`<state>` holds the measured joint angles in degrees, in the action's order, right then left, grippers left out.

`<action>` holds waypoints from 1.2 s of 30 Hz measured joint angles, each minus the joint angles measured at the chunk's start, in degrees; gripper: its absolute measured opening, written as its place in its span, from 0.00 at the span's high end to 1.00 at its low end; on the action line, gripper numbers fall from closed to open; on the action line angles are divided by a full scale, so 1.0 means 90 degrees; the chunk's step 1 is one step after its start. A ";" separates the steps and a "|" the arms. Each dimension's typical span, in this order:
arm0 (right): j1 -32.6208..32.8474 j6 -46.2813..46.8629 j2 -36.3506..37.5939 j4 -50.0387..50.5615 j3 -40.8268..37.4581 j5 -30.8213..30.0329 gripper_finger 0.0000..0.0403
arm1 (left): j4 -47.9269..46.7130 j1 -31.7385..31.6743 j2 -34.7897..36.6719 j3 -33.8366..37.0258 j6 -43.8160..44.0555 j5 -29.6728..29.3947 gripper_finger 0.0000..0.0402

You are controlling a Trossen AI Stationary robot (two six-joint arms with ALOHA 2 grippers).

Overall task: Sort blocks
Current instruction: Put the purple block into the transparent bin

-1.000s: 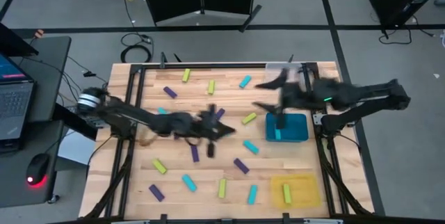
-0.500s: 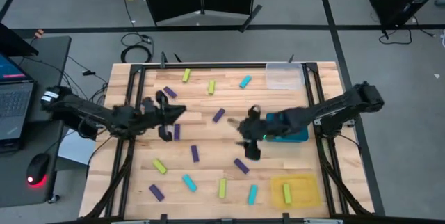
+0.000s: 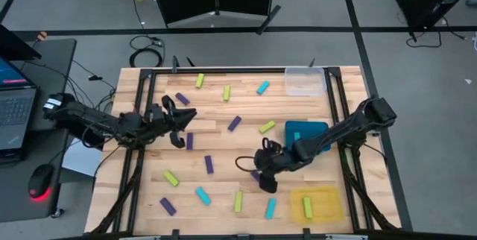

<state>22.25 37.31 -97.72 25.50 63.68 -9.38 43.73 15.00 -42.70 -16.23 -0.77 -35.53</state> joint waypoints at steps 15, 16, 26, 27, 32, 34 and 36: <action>0.0170 0.0875 -0.0938 -0.0385 0.0000 -0.0433 0.21 | -0.0202 0.0000 -0.0010 0.0000 0.0106 0.0000 0.85; 0.0187 0.0892 -0.1005 -0.0465 0.0000 -0.0453 0.21 | -0.0213 0.0000 -0.0010 0.0000 0.0108 0.0000 0.85; 0.0339 0.1029 -0.1583 -0.0705 0.0034 -0.0727 0.23 | -0.0239 0.0000 -0.0044 -0.0002 0.0106 0.0000 0.85; 0.0341 0.1047 -0.1590 -0.0696 0.0034 -0.0778 0.24 | -0.0242 0.0000 -0.0042 -0.0002 0.0103 0.0000 0.85; 0.0376 0.1065 -0.1583 -0.0625 0.0021 -0.0915 0.34 | -0.0266 0.0000 -0.0041 -0.0002 0.0101 0.0000 0.85; 0.0365 0.1089 -0.1583 -0.0605 0.0019 -0.0899 0.41 | -0.0269 0.0000 -0.0044 -0.0002 0.0100 0.0000 0.85; 0.0365 0.1096 -0.1583 -0.0574 0.0016 -0.0901 0.51 | -0.0273 0.0000 -0.0044 -0.0002 0.0062 0.0000 0.85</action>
<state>25.54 47.18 -111.96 20.34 63.83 -17.50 41.28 15.00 -43.09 -16.25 -0.21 -35.53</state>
